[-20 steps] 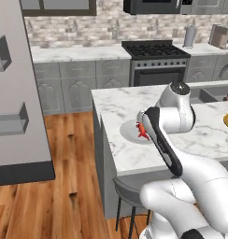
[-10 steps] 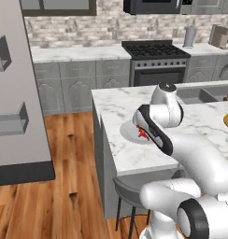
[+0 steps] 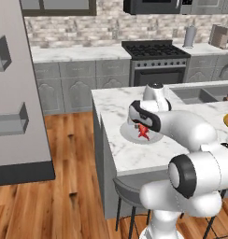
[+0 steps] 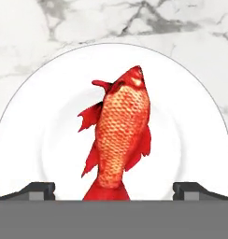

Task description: Transport the fish and corn to the fridge. Place the fish on the rack containing meat and place the corn on the rack containing the vegetable, ensuring meats and vegetables are on different racks.

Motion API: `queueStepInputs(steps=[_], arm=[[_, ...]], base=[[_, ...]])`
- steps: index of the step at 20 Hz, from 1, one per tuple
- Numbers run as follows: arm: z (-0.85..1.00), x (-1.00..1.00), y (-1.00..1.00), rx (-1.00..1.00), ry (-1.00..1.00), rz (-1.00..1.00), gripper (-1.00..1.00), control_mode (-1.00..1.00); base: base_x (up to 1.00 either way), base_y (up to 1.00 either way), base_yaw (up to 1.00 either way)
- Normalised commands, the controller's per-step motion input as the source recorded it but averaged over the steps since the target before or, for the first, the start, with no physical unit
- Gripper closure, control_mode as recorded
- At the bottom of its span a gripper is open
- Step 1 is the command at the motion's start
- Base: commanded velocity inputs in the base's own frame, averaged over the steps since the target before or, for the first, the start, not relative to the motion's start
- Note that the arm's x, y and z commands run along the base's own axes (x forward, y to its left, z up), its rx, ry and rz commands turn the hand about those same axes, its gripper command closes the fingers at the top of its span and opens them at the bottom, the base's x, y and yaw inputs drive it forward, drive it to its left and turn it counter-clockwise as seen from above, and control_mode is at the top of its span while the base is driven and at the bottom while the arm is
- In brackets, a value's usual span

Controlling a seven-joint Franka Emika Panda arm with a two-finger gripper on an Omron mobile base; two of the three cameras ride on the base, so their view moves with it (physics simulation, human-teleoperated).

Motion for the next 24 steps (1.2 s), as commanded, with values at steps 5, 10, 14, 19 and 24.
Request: queueStepInputs(steps=[5, 10, 14, 19, 24], arm=[[-0.27, 0.48, 0.00, 0.00, 0.14, 0.00, -1.00, -1.00], [-0.29, 0.25, 0.00, 0.00, 0.03, 0.00, -1.00, -1.00], [-0.27, 0.02, -0.03, 0.00, 0.03, 0.00, -1.00, -1.00], [-0.27, 0.00, -0.07, 0.00, 0.00, -0.02, -1.00, -1.00], [-0.32, -0.09, -0.10, 0.00, 0.00, -0.06, -1.00, -1.00]], base=[[0.00, 0.00, 0.00], [0.00, 0.00, 0.00], [0.00, 0.00, 0.00], [0.00, 0.00, 0.00], [0.00, 0.00, 0.00]])
